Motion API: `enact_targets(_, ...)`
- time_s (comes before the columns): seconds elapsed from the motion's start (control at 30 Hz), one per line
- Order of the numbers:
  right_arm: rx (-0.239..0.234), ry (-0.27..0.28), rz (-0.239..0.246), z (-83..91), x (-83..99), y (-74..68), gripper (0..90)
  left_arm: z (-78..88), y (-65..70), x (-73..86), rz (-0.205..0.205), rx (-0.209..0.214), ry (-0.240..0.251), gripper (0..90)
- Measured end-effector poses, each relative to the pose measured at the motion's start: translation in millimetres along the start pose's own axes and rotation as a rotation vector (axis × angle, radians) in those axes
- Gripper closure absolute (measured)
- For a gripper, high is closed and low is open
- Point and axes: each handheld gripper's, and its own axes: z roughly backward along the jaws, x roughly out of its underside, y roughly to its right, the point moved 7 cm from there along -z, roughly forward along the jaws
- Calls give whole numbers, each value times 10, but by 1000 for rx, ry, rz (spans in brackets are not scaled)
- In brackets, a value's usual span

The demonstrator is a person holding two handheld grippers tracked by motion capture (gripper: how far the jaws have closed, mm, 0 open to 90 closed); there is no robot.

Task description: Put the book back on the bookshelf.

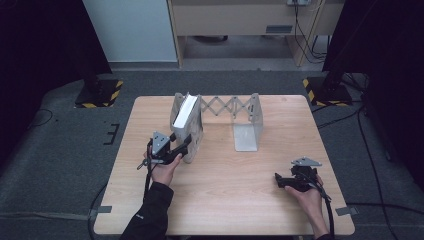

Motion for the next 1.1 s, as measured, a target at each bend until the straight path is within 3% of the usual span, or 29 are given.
enact_targets(0.3,0,0,0,0,0,0,42,-76,17,-17,-19,-51,6,465)
enact_targets(0.63,0,0,0,0,-1,0,42,-189,21,-34,-14,-68,20,462)
enact_targets(0.83,0,0,0,0,-1,0,42,-248,12,-36,-2,-63,35,452)
enact_targets(0.97,0,0,0,0,-1,0,42,-291,32,-51,-15,-66,14,443)
enact_targets(1.1,0,0,0,0,0,0,42,-254,46,-34,-22,-41,-7,438)
